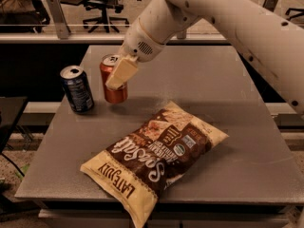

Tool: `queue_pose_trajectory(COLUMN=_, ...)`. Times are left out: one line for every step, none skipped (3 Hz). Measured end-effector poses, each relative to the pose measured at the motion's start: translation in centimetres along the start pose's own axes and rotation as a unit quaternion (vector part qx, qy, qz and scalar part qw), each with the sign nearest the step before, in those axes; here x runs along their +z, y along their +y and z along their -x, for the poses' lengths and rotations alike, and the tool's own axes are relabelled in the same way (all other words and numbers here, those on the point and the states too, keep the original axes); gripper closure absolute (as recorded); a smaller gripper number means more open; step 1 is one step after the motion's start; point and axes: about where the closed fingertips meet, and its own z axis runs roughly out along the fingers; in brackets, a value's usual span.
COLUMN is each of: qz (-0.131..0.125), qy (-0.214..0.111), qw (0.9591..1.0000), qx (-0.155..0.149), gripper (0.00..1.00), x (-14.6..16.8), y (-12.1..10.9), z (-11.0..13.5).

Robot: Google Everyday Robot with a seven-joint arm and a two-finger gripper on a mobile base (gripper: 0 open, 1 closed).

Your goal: Move coke can near pepsi can

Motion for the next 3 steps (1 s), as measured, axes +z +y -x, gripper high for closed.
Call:
queue_pose_trajectory(qz=0.008, qy=0.005, qw=0.9999, qx=-0.008, gripper=1.00, x=0.9, y=0.7, z=0.5)
queue_pose_trajectory(qz=0.007, qy=0.019, qw=0.9997, qx=-0.011, gripper=0.85, x=1.9, y=0.9, z=0.2)
queue_pose_trajectory(qz=0.006, qy=0.029, qw=0.9995, qx=-0.012, gripper=0.61, x=2.7, y=0.8, z=-0.4)
